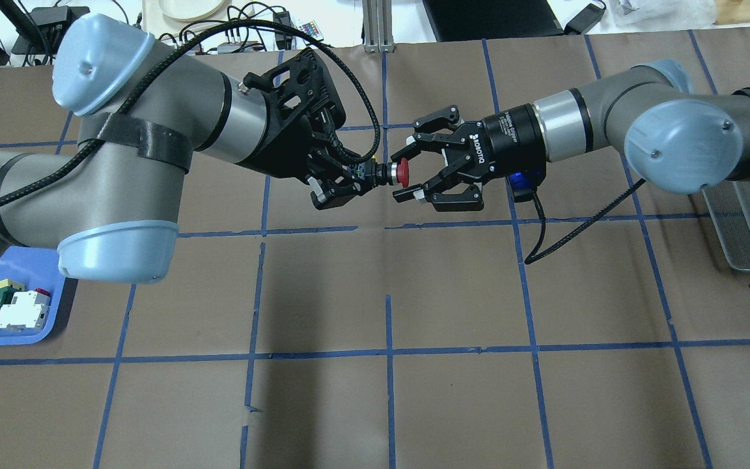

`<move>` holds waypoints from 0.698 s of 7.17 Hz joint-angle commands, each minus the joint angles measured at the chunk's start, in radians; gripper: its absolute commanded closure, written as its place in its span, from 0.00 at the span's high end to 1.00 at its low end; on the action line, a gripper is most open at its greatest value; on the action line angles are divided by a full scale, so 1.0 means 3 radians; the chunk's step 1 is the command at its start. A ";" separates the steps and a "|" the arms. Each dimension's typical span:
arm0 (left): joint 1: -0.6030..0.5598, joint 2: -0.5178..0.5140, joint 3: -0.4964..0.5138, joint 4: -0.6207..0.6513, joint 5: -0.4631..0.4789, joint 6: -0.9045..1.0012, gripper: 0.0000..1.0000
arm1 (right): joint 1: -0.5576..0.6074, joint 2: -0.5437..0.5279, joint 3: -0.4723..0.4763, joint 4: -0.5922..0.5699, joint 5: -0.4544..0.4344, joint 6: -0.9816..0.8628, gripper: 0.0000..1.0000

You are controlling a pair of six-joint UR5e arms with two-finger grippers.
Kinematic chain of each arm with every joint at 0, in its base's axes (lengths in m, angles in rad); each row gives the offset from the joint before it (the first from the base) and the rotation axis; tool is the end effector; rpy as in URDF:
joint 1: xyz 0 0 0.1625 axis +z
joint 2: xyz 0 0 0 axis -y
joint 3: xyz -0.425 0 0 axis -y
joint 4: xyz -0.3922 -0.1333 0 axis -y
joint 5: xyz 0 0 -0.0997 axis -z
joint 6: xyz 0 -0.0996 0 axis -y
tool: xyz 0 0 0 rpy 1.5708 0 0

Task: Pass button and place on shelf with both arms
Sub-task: 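Close the right gripper around the red button head held by the left gripper, then open the left gripper and pull it back while the right gripper holds the button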

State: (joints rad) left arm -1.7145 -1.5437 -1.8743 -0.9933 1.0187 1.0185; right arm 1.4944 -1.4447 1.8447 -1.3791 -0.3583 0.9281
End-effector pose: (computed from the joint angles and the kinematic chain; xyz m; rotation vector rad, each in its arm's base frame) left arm -0.2532 -0.4546 0.4289 -1.5696 -2.1799 0.6908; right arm 0.1894 -0.4939 0.3468 1.3273 1.5426 1.1229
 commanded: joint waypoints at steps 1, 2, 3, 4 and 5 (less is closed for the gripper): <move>-0.0002 -0.0003 -0.0001 -0.0008 0.0010 0.0000 1.00 | -0.0001 -0.0001 -0.0008 0.0000 0.0003 0.0005 0.07; -0.0002 -0.0003 -0.0001 -0.0008 0.0010 0.0000 1.00 | -0.0006 -0.0001 -0.0049 0.0010 -0.0007 0.0010 0.07; 0.0003 -0.0003 -0.0001 -0.0008 0.0010 0.0000 1.00 | -0.0021 -0.0001 -0.0064 0.0021 -0.0033 0.0010 0.06; 0.0008 -0.0003 0.0004 -0.0003 0.0010 0.0000 1.00 | -0.0072 0.0004 -0.0069 0.0011 -0.0053 0.0015 0.06; 0.0024 0.0007 0.0004 -0.0008 0.0015 0.0000 1.00 | -0.0265 -0.0001 -0.0095 -0.0015 -0.0322 0.0000 0.06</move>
State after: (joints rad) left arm -1.7115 -1.5440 -1.8737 -0.9949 1.0220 1.0186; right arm 1.4652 -1.4444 1.8237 -1.3770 -0.3903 0.9309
